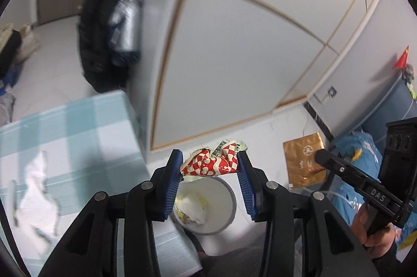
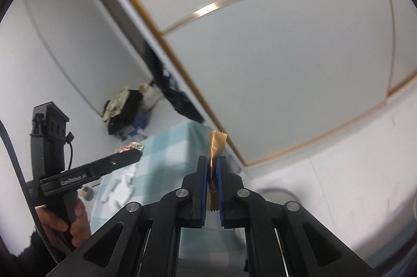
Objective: Collect trash
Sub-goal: 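Carry the red wrapper and brown packet over the white bin with both grippers, then open both grippers to drop the wrapper and packet into the bin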
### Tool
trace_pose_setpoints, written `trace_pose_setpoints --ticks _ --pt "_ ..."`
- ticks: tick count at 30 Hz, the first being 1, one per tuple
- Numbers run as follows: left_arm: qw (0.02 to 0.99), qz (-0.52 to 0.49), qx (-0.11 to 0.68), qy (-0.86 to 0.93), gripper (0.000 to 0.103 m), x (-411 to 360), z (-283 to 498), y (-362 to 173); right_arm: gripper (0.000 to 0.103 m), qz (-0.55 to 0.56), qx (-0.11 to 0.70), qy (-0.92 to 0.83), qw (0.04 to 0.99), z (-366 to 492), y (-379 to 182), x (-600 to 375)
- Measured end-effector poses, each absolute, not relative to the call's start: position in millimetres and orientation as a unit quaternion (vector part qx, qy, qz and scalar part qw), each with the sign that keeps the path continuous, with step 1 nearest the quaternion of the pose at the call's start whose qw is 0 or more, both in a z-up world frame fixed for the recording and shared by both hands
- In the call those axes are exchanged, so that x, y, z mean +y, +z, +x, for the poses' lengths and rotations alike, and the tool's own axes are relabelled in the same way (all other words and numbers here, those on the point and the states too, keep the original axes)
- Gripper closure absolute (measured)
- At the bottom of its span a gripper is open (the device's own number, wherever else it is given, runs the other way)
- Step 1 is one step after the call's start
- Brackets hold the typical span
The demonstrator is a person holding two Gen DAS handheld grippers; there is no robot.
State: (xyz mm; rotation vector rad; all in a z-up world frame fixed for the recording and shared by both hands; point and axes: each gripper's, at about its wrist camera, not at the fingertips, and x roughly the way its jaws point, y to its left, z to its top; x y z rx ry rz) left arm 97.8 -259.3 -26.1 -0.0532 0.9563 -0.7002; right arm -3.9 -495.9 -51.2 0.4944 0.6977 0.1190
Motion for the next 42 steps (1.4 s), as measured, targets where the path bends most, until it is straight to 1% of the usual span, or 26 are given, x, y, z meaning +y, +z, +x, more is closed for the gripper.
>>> trace_pose_setpoints --ticks 7,13,18,24,27,29,30,31,32,33,35,38,40,42 --pt "0.789 -0.006 0.507 -0.347 0.066 -301.2 110.8 -71.8 0.097 0.287 0.397 0.029 0.872 11.0 -125.5 -529.7" --pt "0.756 0.002 0.556 -0.346 0.066 -326.0 119.2 -109.7 0.097 0.317 0.432 0.021 0.844 25.9 -175.7 -545.0" --pt "0.737 0.006 0.586 -0.337 0.066 -340.7 123.5 -130.3 0.096 0.338 0.467 0.024 0.816 38.4 -222.3 -545.2" --pt "0.707 -0.01 0.624 -0.334 0.066 -349.6 133.3 -152.2 0.092 0.352 0.504 0.046 0.788 41.2 -268.6 -539.0" --pt "0.696 -0.014 0.637 -0.331 0.066 -354.8 135.0 -159.5 0.088 0.359 0.52 0.06 0.773 45.8 -286.0 -532.5" --pt "0.693 -0.014 0.641 -0.33 0.066 -358.1 136.2 -162.0 0.083 0.36 0.533 0.069 0.762 47.5 -296.0 -526.8" --pt "0.69 -0.015 0.645 -0.329 0.066 -360.7 135.5 -164.0 0.079 0.362 0.538 0.076 0.757 47.2 -299.3 -525.6" --pt "0.688 -0.015 0.647 -0.328 0.066 -358.4 136.6 -164.7 0.069 0.363 0.541 0.076 0.755 47.9 -301.1 -524.0" --pt "0.686 -0.013 0.65 -0.328 0.066 -360.1 135.8 -166.1 0.065 0.363 0.544 0.073 0.753 49.3 -302.7 -519.0" --pt "0.684 -0.011 0.651 -0.328 0.066 -361.6 137.3 -169.6 0.062 0.363 0.543 0.068 0.754 45.8 -303.5 -520.7" --pt "0.68 -0.012 0.656 -0.328 0.066 -363.6 137.2 -173.7 0.061 0.361 0.543 0.059 0.755 40.8 -303.6 -525.0" --pt "0.67 -0.01 0.665 -0.329 0.066 -366.7 136.8 -181.6 0.055 0.351 0.543 0.032 0.762 35.1 -300.5 -533.4" --pt "0.66 -0.006 0.675 -0.329 0.066 -370.8 135.2 -188.6 0.044 0.354 0.534 0.016 0.768 26.4 -294.4 -543.6" --pt "0.652 0.001 0.685 -0.326 0.066 -373.3 132.9 -195.2 0.041 0.351 0.527 0.005 0.774 22.0 -290.8 -549.5"
